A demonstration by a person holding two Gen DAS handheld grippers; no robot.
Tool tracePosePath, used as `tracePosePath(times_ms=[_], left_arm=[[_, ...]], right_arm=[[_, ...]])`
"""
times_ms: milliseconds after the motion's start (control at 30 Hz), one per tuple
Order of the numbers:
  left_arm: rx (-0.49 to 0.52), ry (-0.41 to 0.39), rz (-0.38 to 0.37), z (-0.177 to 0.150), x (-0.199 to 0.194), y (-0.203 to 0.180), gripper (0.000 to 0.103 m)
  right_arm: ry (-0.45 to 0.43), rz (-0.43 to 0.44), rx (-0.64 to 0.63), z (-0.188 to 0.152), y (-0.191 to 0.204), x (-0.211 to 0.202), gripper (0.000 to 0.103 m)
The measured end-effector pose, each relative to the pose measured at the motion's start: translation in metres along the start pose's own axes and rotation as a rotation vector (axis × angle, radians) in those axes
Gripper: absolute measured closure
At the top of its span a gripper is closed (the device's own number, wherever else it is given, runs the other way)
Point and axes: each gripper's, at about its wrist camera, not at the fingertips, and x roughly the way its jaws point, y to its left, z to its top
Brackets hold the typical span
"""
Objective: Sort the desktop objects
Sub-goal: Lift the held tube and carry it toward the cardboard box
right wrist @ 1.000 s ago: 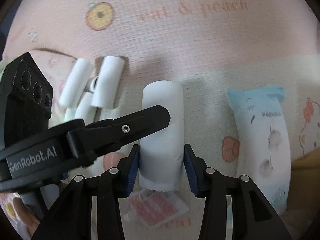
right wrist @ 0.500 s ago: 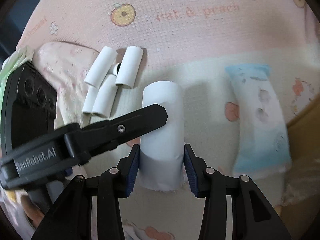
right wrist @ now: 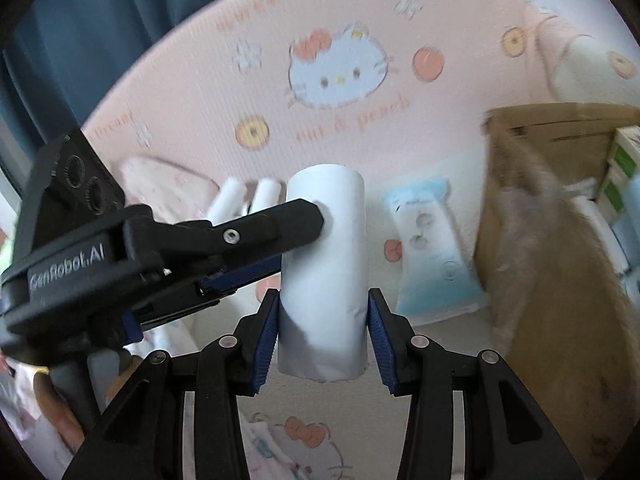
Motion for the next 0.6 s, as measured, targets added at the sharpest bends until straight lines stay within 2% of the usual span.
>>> tracePosePath(times_ms=[100, 167, 267, 333, 367, 433, 600], left_arm=[[-0.041, 0.086, -0.026, 0.000, 0.008, -0.009, 0.058], [-0.042, 0.093, -0.055, 0.001, 0.013, -0.017, 0.058], [-0.039, 0.078, -0.011, 0.004, 0.018, -0.026, 0.058], [-0.039, 0.072, 0.012, 0.005, 0.023, -0.032, 0.057], [-0.039, 0.069, 0.027, 0.005, 0.026, -0.034, 0.056], [-0.036, 0.069, 0.019, 0.008, 0.032, -0.037, 0.051], [-0.006, 0.102, 0.008, 0.012, 0.041, -0.056, 0.049]], right_arm=[[-0.042, 0.063, 0.082, -0.008, -0.017, -0.006, 0.062], [-0.059, 0.045, 0.117, -0.010, -0.028, -0.008, 0.062], [-0.081, 0.088, 0.206, -0.010, -0.047, -0.013, 0.063], [-0.104, 0.093, 0.204, -0.006, -0.050, -0.021, 0.063], [-0.112, 0.070, 0.193, -0.004, -0.049, -0.024, 0.063], [-0.119, 0.035, 0.165, 0.000, -0.047, -0.032, 0.063], [-0.131, 0.004, 0.131, 0.005, -0.045, -0.048, 0.063]])
